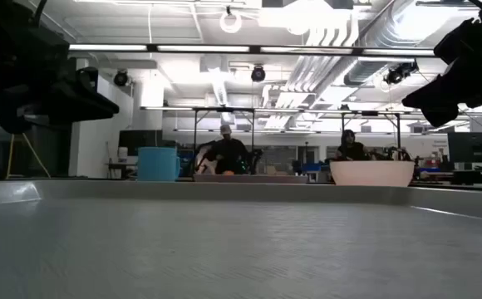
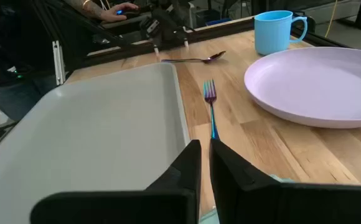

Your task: Set up tray

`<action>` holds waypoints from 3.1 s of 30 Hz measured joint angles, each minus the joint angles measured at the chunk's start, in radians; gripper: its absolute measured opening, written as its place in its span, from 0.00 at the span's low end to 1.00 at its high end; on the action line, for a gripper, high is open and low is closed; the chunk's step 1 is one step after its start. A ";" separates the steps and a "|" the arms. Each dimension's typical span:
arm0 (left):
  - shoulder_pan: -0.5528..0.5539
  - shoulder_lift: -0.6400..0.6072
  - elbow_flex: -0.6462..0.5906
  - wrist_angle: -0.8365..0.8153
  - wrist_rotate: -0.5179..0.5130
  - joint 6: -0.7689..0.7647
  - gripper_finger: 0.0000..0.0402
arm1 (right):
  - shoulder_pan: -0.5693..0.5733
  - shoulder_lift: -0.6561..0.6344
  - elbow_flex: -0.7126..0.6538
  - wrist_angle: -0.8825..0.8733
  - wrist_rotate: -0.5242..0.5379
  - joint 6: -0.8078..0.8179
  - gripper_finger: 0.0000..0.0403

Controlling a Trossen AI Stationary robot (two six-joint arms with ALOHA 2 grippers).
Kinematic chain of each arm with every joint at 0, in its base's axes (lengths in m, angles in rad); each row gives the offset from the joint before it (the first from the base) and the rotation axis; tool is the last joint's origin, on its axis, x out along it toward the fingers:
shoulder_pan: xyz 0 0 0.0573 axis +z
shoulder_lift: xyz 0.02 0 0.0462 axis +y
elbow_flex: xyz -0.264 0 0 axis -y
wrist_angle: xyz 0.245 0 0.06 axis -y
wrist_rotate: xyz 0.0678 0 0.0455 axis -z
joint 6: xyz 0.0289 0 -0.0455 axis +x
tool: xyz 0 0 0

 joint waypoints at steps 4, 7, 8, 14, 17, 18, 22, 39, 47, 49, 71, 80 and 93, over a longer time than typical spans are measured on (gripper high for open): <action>0.000 0.000 0.000 0.000 0.000 0.000 0.29 | 0.000 0.000 0.000 0.000 0.000 0.000 0.03; 0.000 0.000 0.000 0.000 0.000 0.000 0.29 | 0.000 0.000 0.000 0.000 0.000 0.000 0.03; 0.000 0.000 0.000 0.000 0.000 0.000 0.29 | 0.000 0.000 0.000 0.000 0.000 0.000 0.03; 0.000 0.000 0.000 0.000 0.000 0.000 0.29 | 0.000 0.000 0.000 0.000 0.000 0.000 0.03; 0.000 0.000 0.000 0.000 0.000 0.000 0.29 | 0.000 0.000 0.000 0.000 0.000 0.000 0.03; 0.000 0.000 0.000 0.000 0.000 0.000 0.29 | 0.000 0.000 0.000 0.000 0.000 0.000 0.03; 0.000 0.000 0.000 0.000 0.000 0.000 0.29 | 0.000 0.000 0.000 0.000 0.000 0.000 0.03; 0.000 0.000 0.000 0.000 -0.001 0.000 0.29 | 0.000 0.000 0.000 0.000 0.000 0.000 0.03; 0.000 0.000 0.000 0.000 -0.001 0.000 0.29 | 0.000 0.000 0.000 0.000 0.000 0.000 0.03; 0.000 0.000 0.000 0.000 -0.001 0.000 0.29 | 0.000 0.000 0.000 0.000 0.000 0.000 0.03; 0.000 0.000 0.000 0.000 0.000 -0.485 0.29 | 0.000 0.000 0.000 0.000 0.000 0.000 0.03; 0.000 0.000 0.000 0.000 -0.007 -0.671 0.29 | 0.000 0.000 0.000 0.000 0.000 0.000 0.03; 0.000 0.000 0.000 0.001 -0.024 -0.744 0.29 | 0.000 0.000 0.000 0.001 0.000 0.096 0.03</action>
